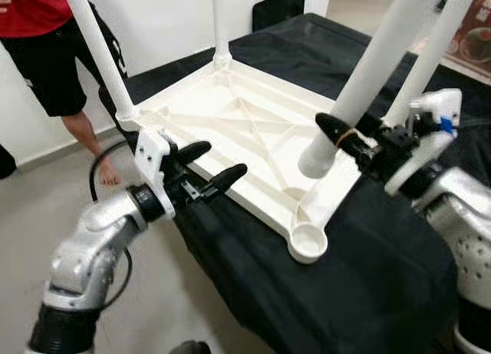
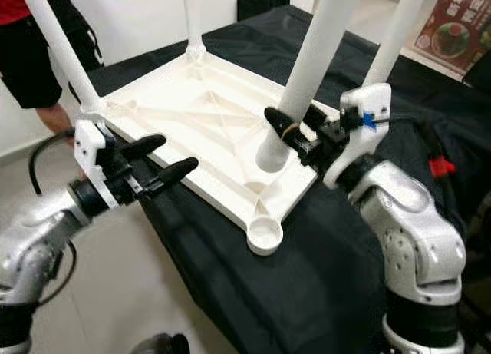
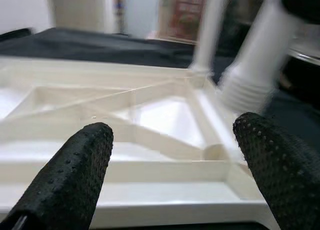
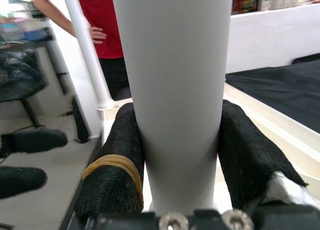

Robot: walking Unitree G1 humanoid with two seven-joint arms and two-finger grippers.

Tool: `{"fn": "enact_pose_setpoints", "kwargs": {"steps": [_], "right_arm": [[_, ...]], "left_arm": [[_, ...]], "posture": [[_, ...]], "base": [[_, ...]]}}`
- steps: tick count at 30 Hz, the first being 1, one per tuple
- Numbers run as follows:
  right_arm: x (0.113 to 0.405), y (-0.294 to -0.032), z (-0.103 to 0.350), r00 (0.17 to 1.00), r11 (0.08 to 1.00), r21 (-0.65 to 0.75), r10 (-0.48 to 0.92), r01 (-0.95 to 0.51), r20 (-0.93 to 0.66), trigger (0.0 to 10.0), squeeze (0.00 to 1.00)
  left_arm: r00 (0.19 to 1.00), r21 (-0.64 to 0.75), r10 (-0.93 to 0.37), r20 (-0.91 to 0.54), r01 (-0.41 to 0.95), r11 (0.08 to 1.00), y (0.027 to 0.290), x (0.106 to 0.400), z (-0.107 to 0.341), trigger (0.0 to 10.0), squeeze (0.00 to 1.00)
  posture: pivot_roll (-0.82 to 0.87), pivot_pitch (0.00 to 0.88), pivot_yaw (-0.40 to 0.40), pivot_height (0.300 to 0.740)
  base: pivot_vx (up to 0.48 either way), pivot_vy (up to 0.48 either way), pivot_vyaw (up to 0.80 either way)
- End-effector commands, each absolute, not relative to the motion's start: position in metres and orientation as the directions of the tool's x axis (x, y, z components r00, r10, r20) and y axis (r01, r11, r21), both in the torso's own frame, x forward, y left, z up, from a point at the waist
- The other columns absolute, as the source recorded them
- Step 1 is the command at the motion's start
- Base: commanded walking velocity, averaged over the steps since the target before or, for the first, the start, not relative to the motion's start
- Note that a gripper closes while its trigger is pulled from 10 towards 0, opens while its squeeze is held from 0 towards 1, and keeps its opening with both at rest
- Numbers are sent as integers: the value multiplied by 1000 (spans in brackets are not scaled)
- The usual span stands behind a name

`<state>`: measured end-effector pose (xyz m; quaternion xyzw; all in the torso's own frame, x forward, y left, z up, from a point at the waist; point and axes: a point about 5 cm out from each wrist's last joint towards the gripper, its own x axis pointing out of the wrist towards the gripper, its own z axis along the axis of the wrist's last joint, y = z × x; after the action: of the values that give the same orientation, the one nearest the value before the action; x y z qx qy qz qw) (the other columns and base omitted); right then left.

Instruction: Building children table

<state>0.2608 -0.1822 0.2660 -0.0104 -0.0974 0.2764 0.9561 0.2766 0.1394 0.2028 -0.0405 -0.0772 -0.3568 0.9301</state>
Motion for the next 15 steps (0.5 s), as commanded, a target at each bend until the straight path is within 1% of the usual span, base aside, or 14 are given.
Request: {"fn": "enact_pose_setpoints", "kwargs": {"steps": [1, 2, 4, 8, 12, 15], "right_arm": [[254, -175, 266, 818, 840, -98, 543, -534, 189, 10000, 0], [250, -173, 262, 819, 837, -104, 547, -537, 174, 10000, 0], [244, -172, 257, 813, 827, -120, 562, -550, 152, 10000, 0], [239, -173, 253, 804, 812, -148, 581, -564, 122, 10000, 0], [231, -172, 243, 797, 791, -207, 599, -576, 72, 10000, 0], [229, -172, 241, 802, 794, -213, 594, -569, 68, 10000, 0]], "left_arm": [[781, -39, -609, 140, 619, 785, 141, 274, 192, 10000, 0], [813, -73, -570, 117, 579, 812, 141, 271, 183, 10000, 0], [845, -101, -528, 86, 534, 839, 143, 265, 173, 10000, 0], [859, -124, -507, 69, 511, 850, 143, 261, 168, 10000, 0], [861, -94, -506, 54, 509, 856, 138, 252, 163, 10000, 0], [865, -100, -498, 57, 502, 859, 134, 249, 162, 10000, 0]], "posture": [[-109, 167, 29, 740], [-111, 172, 32, 740], [-113, 178, 33, 740], [-113, 182, 34, 740], [-112, 192, 28, 740], [-111, 198, 31, 740]], "base": [[0, 0, 0], [0, 0, 0], [0, 0, 0], [0, 0, 0], [0, 0, 0], [0, 0, 0]]}}
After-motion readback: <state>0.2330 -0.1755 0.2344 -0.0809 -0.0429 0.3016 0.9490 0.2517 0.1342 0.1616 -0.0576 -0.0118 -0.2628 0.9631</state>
